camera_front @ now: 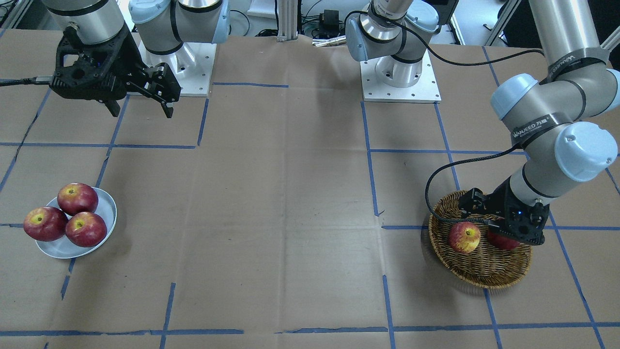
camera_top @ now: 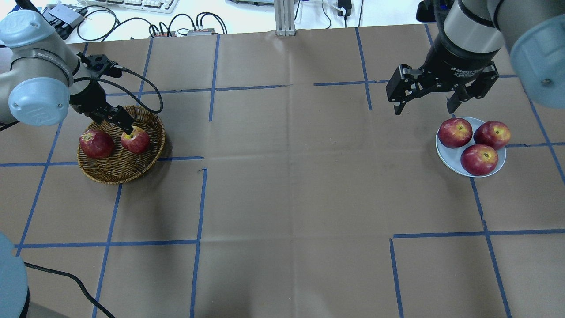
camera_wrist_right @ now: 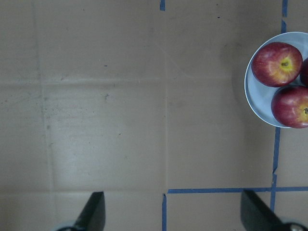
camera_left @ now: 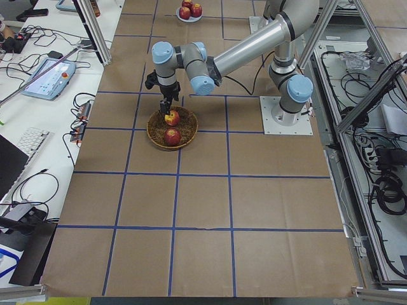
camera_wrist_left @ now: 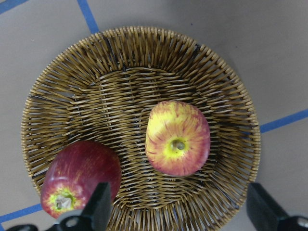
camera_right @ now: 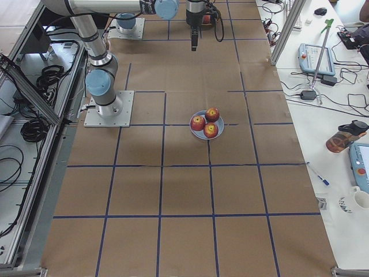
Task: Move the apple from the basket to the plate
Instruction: 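Lower the left gripper into the basket over the yellow-red striped apple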
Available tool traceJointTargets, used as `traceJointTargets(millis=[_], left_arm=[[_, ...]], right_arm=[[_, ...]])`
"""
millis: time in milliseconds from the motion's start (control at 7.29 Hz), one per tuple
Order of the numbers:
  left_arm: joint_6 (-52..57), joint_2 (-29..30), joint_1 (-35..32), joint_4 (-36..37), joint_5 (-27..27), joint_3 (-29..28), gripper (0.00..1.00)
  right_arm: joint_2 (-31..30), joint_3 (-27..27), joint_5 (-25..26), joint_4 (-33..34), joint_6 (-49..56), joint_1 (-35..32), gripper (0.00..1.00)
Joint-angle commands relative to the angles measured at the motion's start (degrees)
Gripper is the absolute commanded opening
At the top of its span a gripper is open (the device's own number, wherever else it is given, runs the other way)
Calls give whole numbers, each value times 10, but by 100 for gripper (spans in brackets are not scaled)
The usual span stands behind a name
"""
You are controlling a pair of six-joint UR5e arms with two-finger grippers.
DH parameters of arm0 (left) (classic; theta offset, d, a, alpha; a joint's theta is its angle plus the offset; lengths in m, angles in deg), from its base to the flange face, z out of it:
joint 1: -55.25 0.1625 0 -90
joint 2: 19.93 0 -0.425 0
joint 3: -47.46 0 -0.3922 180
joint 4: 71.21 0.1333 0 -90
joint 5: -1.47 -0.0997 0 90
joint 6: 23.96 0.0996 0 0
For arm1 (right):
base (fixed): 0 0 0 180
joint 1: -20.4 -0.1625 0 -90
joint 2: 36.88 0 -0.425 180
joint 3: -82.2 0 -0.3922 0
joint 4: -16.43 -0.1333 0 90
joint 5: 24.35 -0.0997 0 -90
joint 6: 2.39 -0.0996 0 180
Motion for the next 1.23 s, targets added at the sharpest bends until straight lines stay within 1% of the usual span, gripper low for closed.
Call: traceJointTargets(millis=[0,274,549,686,960,1097], left_arm=[[1,23,0,17,-1,1,99],[-1,34,0,17,-1,1,99],[-1,48,-1,37,0,1,99],[-2,50,-1,39,0,10,99],[0,58,-1,132,-4,54,99],[1,63,-1,134,2,51,99]], right_arm=[[0,0,0,0,0,0,100],[0,0,-1,0,0,0,100],[0,0,0,0,0,0,100],[0,0,0,0,0,0,100],[0,0,-1,-1,0,1,100],[0,0,-1,0,0,0,100]])
